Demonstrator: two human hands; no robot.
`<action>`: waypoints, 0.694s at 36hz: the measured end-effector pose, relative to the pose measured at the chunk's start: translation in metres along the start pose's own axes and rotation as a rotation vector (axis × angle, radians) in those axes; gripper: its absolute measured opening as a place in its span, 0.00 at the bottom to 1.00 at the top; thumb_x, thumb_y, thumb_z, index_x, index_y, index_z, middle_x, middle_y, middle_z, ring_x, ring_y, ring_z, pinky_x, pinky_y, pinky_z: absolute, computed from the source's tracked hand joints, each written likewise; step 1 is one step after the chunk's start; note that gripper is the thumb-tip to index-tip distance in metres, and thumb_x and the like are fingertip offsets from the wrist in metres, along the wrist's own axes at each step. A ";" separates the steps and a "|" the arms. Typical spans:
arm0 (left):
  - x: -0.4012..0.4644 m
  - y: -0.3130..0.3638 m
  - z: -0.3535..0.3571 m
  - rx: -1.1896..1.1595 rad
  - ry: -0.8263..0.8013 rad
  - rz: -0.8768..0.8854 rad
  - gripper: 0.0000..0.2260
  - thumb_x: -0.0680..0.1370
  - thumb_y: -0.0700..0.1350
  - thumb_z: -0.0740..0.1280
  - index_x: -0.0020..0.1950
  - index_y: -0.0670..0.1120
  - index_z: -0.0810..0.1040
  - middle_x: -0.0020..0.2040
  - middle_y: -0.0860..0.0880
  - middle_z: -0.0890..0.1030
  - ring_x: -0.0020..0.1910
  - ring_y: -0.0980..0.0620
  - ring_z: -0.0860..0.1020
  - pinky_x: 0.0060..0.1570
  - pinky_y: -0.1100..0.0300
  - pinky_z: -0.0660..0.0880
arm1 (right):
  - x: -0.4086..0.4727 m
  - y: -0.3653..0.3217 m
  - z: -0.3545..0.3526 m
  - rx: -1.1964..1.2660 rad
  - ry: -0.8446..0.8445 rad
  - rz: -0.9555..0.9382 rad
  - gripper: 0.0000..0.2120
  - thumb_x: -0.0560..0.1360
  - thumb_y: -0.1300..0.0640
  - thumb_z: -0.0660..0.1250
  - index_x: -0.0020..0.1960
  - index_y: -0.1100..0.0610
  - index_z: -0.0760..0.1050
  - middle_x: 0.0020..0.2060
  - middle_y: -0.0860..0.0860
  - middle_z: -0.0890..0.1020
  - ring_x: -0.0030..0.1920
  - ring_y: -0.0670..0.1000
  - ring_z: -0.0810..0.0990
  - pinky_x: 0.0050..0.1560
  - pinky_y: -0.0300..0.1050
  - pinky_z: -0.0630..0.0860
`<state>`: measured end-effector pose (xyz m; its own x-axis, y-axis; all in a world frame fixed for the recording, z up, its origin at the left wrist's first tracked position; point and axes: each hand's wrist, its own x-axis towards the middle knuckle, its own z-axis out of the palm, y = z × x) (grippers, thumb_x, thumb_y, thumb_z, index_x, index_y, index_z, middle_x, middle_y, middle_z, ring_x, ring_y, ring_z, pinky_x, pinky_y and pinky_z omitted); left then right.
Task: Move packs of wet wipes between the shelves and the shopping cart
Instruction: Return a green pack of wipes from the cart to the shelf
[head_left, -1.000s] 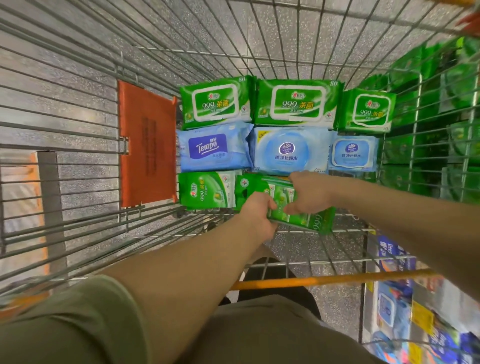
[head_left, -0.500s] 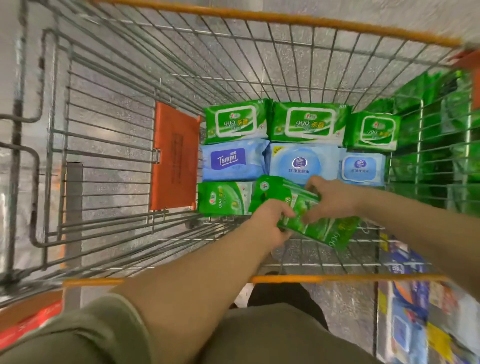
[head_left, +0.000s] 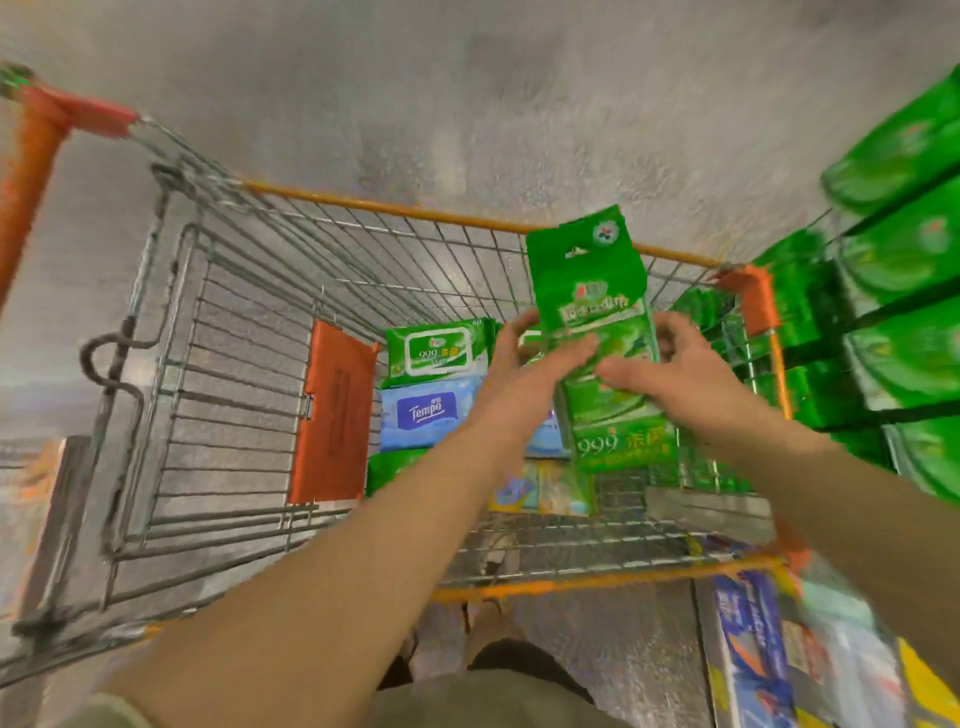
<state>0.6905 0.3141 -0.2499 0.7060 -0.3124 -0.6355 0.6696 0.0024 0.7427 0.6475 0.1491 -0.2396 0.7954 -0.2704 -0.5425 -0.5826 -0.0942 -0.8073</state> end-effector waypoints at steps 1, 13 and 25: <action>-0.008 0.011 0.003 -0.029 -0.038 0.047 0.26 0.74 0.50 0.78 0.66 0.62 0.69 0.62 0.51 0.82 0.53 0.56 0.84 0.47 0.59 0.80 | -0.009 -0.010 0.000 0.083 0.023 -0.023 0.35 0.62 0.53 0.82 0.64 0.54 0.70 0.56 0.53 0.83 0.49 0.50 0.85 0.45 0.43 0.82; -0.104 0.117 0.018 -0.066 -0.380 0.347 0.31 0.78 0.53 0.69 0.79 0.54 0.63 0.63 0.48 0.83 0.55 0.50 0.85 0.51 0.52 0.82 | -0.139 -0.134 0.015 0.530 0.049 -0.190 0.24 0.70 0.54 0.73 0.64 0.61 0.78 0.51 0.58 0.87 0.50 0.58 0.86 0.51 0.54 0.83; -0.228 0.138 0.058 0.091 -0.753 0.284 0.29 0.78 0.54 0.69 0.77 0.56 0.65 0.58 0.46 0.85 0.51 0.46 0.86 0.53 0.45 0.83 | -0.294 -0.145 0.005 0.635 0.342 -0.363 0.23 0.70 0.51 0.70 0.63 0.60 0.79 0.54 0.60 0.85 0.51 0.60 0.86 0.51 0.54 0.84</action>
<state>0.6079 0.3303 0.0097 0.4798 -0.8674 -0.1319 0.4438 0.1102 0.8893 0.4985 0.2470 0.0359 0.7615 -0.6157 -0.2025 -0.0095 0.3018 -0.9533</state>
